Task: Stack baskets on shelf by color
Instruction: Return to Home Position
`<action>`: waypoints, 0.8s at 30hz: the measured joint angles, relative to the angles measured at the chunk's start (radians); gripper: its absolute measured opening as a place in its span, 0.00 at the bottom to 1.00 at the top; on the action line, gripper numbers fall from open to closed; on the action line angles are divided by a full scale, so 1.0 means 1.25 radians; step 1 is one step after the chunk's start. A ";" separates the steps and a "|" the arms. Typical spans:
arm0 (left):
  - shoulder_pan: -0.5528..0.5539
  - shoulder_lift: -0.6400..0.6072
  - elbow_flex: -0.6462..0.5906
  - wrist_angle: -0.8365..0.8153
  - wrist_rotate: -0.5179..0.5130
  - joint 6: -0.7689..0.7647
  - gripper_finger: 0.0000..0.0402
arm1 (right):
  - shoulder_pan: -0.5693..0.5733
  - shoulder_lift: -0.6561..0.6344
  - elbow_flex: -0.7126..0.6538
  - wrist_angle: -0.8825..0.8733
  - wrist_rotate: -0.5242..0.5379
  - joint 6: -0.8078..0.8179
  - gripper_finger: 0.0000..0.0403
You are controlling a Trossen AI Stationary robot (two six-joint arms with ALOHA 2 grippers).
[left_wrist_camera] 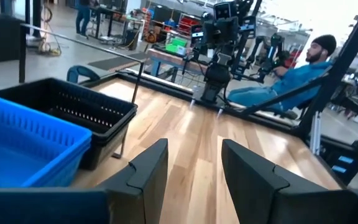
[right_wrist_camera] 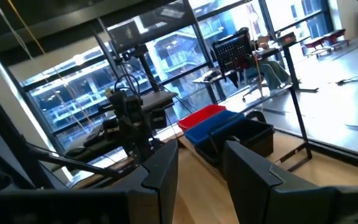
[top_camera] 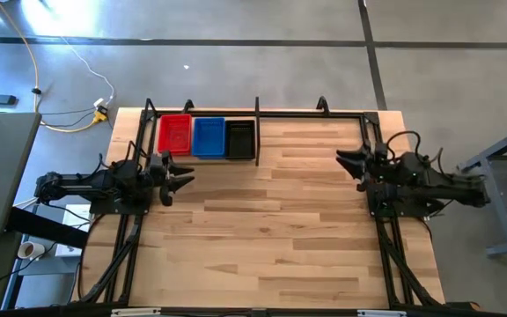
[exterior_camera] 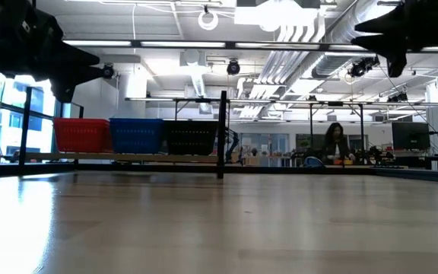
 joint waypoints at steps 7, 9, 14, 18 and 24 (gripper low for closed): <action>0.000 0.000 0.000 0.000 0.001 0.022 0.35 | 0.000 -0.081 -0.072 0.001 -0.010 -0.007 0.28; 0.000 0.000 0.000 0.000 0.001 0.023 0.35 | 0.000 -0.074 -0.091 0.011 -0.013 -0.006 0.28; 0.000 0.000 0.001 0.000 0.001 0.023 0.35 | 0.000 -0.078 -0.153 0.055 -0.038 0.006 0.28; 0.000 0.000 0.001 0.000 0.001 0.023 0.35 | 0.000 -0.078 -0.191 0.073 -0.046 0.024 0.28; 0.000 0.000 0.001 0.000 0.002 0.023 0.35 | 0.000 -0.076 -0.191 0.060 -0.046 0.009 0.28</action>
